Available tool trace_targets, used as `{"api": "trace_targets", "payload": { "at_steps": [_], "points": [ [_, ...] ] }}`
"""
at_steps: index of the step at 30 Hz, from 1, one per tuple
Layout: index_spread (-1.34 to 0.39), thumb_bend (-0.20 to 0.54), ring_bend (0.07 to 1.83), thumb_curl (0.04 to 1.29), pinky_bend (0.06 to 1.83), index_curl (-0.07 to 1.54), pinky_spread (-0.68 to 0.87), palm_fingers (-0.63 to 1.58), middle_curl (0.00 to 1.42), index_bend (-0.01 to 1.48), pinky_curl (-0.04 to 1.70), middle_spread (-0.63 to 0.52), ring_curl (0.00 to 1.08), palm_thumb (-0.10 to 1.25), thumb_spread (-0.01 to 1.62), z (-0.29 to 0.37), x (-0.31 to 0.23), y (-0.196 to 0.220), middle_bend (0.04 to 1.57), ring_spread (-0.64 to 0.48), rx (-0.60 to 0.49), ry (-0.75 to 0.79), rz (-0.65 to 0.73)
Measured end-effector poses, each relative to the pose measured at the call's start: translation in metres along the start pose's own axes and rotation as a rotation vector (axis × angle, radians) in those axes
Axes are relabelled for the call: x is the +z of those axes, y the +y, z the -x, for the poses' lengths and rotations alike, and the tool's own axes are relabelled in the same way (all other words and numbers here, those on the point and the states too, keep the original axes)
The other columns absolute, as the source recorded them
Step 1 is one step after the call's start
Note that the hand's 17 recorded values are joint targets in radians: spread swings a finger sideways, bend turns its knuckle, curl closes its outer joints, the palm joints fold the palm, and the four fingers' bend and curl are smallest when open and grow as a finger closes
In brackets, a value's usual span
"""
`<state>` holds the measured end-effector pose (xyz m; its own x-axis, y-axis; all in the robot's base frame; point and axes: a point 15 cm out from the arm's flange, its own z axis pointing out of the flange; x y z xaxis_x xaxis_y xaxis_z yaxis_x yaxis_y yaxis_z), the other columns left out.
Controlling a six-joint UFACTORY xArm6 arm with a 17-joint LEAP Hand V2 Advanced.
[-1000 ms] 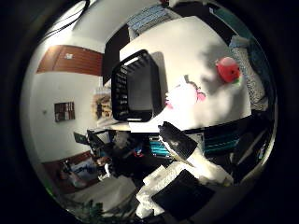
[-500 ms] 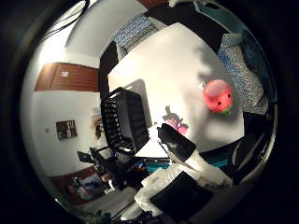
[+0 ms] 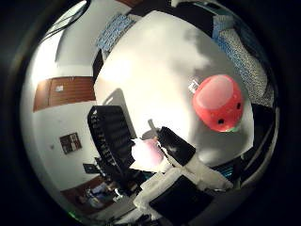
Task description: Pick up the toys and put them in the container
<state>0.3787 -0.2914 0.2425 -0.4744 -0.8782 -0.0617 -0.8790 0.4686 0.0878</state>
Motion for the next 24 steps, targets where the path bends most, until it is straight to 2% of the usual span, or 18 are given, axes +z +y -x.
{"api": "trace_targets", "payload": {
  "at_steps": [6, 16, 22, 24],
  "points": [
    [-0.32, -0.022, 0.27, 0.32, 0.43, 0.31, 0.44, 0.12, 0.28, 0.17, 0.3, 0.03, 0.26, 0.57, 1.14, -0.029, 0.032, 0.006, 0.18, 0.22, 0.048, -0.004, 0.04],
    [-0.31, -0.02, 0.27, 0.31, 0.44, 0.3, 0.46, 0.13, 0.29, 0.16, 0.3, 0.03, 0.26, 0.56, 1.14, -0.032, 0.079, 0.01, 0.19, 0.22, 0.058, -0.018, 0.106],
    [-0.28, -0.019, 0.38, 0.31, 0.46, 0.27, 0.45, 0.27, 0.32, 0.14, 0.29, 0.01, 0.27, 0.55, 1.15, -0.016, 0.099, 0.023, 0.23, 0.19, 0.038, -0.021, 0.156],
    [-0.27, -0.013, 0.45, 0.32, 0.45, 0.27, 0.43, 0.38, 0.33, 0.15, 0.29, -0.03, 0.28, 0.58, 1.14, -0.009, 0.1, 0.023, 0.28, 0.14, 0.023, -0.019, 0.161]
  ]
}}
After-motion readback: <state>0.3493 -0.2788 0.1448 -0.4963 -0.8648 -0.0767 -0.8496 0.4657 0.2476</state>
